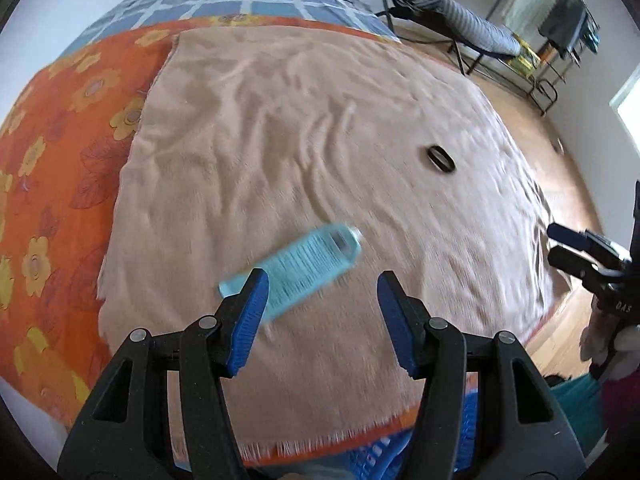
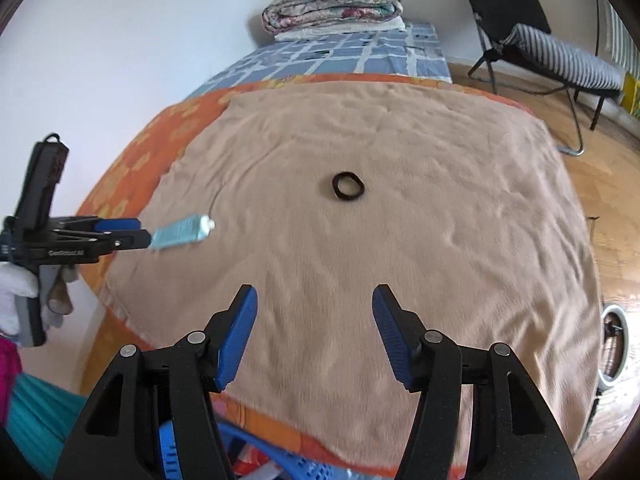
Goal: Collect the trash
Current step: 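Move both grippers back toward the light-blue tube and black hair tie, then grasp the light-blue tube with the left gripper while the right grasps the black hair tie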
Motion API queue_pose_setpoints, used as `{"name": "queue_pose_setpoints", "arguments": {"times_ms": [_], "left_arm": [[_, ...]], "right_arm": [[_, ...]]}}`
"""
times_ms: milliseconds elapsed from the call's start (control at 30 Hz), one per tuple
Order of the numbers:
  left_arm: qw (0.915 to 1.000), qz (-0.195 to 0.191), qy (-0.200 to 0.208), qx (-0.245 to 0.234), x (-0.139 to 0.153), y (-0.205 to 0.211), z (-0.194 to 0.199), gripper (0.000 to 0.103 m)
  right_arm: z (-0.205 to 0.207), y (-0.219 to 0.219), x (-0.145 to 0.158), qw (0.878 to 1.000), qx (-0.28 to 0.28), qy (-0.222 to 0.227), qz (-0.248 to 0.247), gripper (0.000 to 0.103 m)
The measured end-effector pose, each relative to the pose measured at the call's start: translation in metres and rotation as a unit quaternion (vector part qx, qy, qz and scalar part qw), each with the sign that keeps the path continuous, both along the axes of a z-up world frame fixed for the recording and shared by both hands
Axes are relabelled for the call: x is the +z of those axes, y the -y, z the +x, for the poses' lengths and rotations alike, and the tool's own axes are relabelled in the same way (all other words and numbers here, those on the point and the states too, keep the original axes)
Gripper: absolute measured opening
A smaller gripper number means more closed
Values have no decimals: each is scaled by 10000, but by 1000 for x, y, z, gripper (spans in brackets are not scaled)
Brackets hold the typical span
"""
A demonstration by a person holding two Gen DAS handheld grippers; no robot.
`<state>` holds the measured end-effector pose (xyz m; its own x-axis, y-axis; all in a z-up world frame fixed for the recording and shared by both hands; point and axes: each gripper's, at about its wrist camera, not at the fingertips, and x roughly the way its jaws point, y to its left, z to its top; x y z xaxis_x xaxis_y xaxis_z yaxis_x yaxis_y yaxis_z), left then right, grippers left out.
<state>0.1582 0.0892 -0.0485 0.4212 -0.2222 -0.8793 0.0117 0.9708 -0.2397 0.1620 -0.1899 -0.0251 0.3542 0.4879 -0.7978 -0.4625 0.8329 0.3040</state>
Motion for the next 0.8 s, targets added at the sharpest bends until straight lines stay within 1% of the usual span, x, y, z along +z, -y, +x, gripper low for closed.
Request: {"name": "queue_pose_setpoints", "arguments": {"times_ms": [100,267,367,433,600,667,800], "left_arm": [[9999,-104,-74,91,-8,-7,15,58],[9988,-345,-262,229,-25,-20,34,58],[9976,-527,-368,264,-33,-22,38,58],[9957,-723,-523,228,-41,-23,39,58],[9939,-910,-602,146,-42,-21,35,58],[9944,-867,-608,18,-41,-16,32,58],[9964,-459,-652,-290,-41,3,23,59]], "right_arm": [[18,-2,-4,9998,17,-111,182,59],[41,-11,-11,9997,97,-133,179,59],[53,-14,-18,9996,70,-204,160,59],[60,-15,-21,9995,40,-247,168,59],[76,-16,-30,9988,-59,-402,268,59],[81,-18,-32,9987,-70,-424,284,59],[86,-27,-34,9991,-1,-369,193,59]]}}
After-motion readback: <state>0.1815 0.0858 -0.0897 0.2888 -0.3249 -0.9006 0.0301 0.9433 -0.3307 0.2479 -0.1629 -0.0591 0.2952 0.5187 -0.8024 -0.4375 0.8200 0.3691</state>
